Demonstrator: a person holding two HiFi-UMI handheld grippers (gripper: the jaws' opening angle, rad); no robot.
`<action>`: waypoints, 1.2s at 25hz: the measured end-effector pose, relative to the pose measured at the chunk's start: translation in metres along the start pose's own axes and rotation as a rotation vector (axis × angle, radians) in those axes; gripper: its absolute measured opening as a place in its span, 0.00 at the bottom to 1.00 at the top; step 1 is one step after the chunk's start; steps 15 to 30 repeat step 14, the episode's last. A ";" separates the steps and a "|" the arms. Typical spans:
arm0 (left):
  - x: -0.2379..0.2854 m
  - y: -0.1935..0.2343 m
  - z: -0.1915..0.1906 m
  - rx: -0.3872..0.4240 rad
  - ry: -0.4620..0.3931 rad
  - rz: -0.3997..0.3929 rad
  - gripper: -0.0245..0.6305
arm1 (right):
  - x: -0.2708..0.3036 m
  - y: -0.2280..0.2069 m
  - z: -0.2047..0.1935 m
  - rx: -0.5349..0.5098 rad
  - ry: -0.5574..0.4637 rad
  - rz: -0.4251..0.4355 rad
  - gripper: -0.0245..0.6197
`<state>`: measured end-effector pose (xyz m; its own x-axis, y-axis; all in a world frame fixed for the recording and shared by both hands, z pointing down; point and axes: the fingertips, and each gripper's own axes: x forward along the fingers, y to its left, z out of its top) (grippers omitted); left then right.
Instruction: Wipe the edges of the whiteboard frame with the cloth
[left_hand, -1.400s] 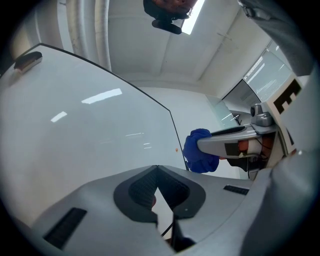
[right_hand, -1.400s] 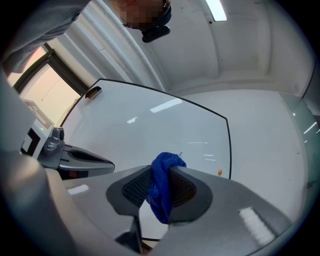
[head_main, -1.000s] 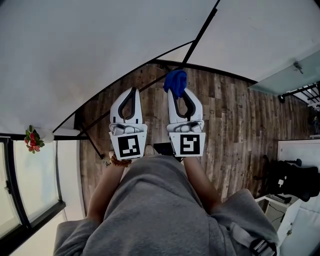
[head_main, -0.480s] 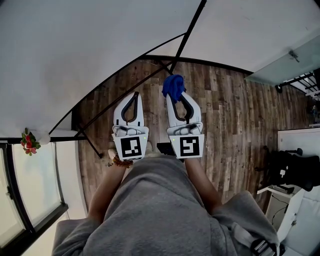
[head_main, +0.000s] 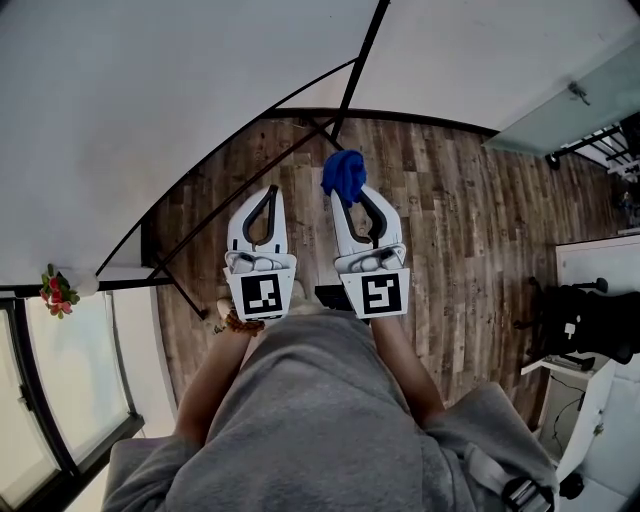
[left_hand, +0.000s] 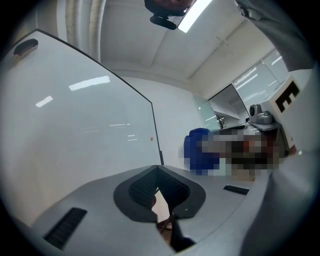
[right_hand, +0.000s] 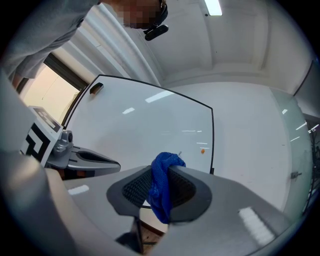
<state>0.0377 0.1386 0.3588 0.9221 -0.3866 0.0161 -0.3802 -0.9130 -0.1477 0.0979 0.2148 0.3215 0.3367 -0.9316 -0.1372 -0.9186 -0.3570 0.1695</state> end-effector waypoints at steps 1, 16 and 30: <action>-0.001 -0.002 0.000 0.001 0.000 -0.005 0.05 | -0.003 -0.004 -0.001 0.000 0.005 -0.011 0.19; -0.022 -0.034 -0.008 0.009 0.003 -0.089 0.05 | -0.062 -0.041 -0.008 -0.023 0.040 -0.156 0.19; -0.022 -0.034 -0.008 0.009 0.003 -0.089 0.05 | -0.062 -0.041 -0.008 -0.023 0.040 -0.156 0.19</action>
